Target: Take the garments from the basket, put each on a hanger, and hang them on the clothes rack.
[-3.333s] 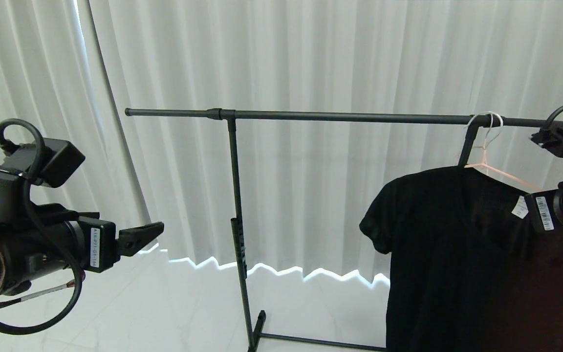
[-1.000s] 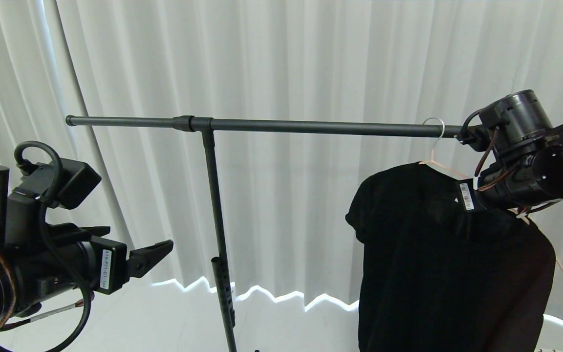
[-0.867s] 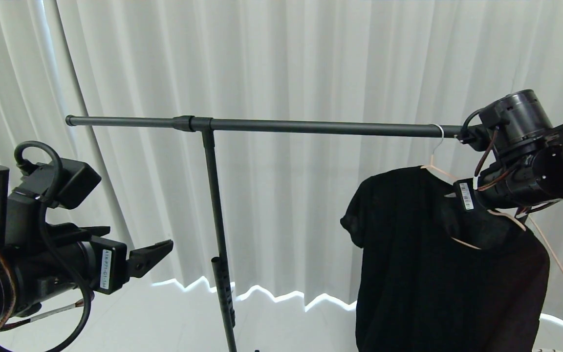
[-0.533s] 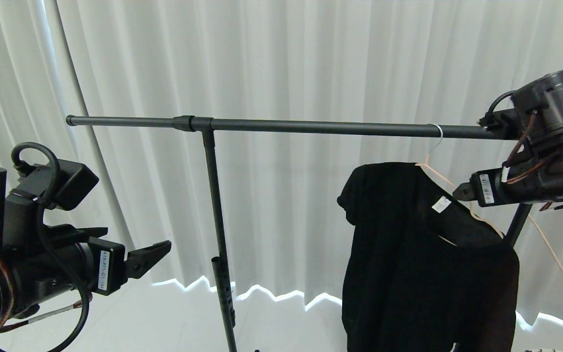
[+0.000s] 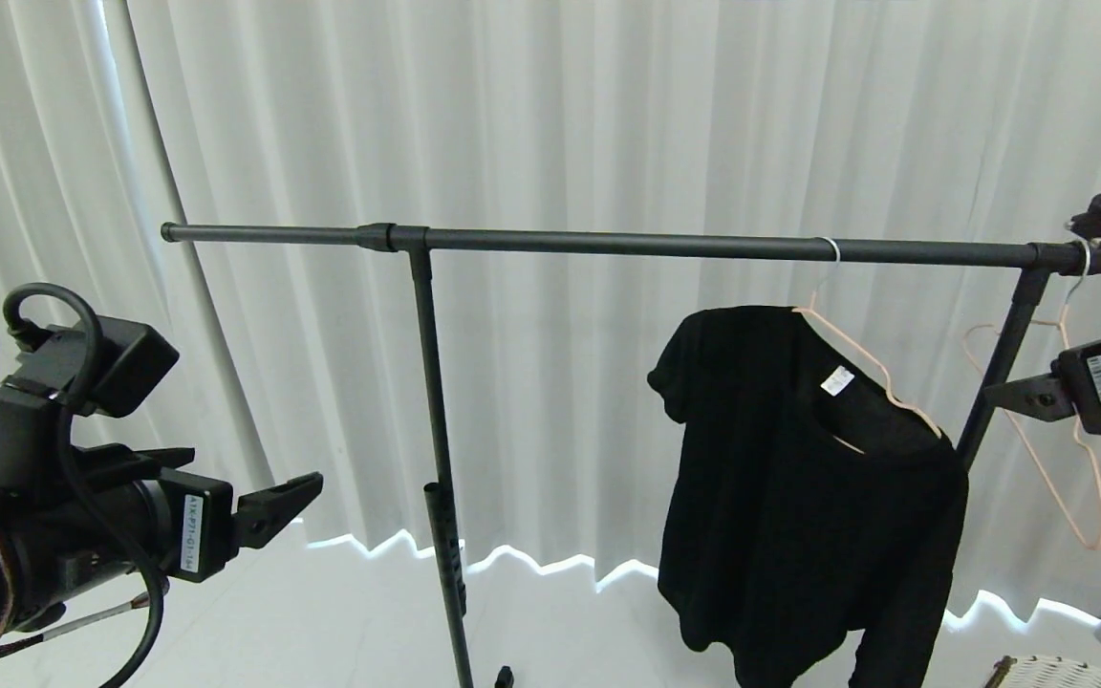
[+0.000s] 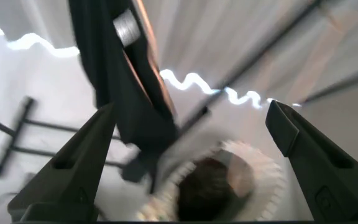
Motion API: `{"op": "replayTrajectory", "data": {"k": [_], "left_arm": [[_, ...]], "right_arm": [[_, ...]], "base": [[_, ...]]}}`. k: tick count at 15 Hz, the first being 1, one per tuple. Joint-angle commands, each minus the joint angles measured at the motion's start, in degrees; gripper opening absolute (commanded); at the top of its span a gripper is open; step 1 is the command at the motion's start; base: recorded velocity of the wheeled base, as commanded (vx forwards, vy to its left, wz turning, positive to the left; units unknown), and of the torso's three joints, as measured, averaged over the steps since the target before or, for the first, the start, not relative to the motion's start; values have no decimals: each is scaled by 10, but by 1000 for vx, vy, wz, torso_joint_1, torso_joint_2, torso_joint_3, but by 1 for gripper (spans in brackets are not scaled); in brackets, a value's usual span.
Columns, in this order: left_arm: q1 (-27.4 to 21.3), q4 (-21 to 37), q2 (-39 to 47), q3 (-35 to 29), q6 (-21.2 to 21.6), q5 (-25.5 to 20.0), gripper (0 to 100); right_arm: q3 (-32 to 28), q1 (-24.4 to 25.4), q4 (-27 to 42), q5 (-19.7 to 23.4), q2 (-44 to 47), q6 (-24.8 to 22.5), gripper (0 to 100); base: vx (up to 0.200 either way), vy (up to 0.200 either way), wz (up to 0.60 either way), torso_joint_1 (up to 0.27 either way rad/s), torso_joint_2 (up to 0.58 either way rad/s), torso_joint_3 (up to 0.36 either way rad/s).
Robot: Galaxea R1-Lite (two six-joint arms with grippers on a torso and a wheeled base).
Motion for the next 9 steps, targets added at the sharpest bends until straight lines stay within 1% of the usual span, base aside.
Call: {"op": "replayTrajectory", "data": {"k": [1, 5, 7, 8, 9], "left_arm": [[0, 0, -7, 0, 0, 1, 100], [7, 0, -10, 1, 0, 2, 100], [36, 0, -7, 1, 0, 2, 100], [60, 0, -8, 4, 0, 2, 100], [74, 0, -11, 10, 0, 4, 100]], "right_arm": [[16, -9, -1, -1, -28, -6, 100], [17, -13, 0, -20, -31, -7, 100], [19, -29, 0, -22, -43, -18, 100], [33, -48, 0, -20, -57, -36, 100], [49, -65, 0, -17, -69, -54, 100]], "base": [[-200, 0, 0, -12, -2, 7], [-200, 0, 0, 1, 5, 2], [-200, 0, 0, 2, 2, 0], [-200, 0, 0, -2, 7, 2], [-200, 0, 0, -2, -2, 2]]}}
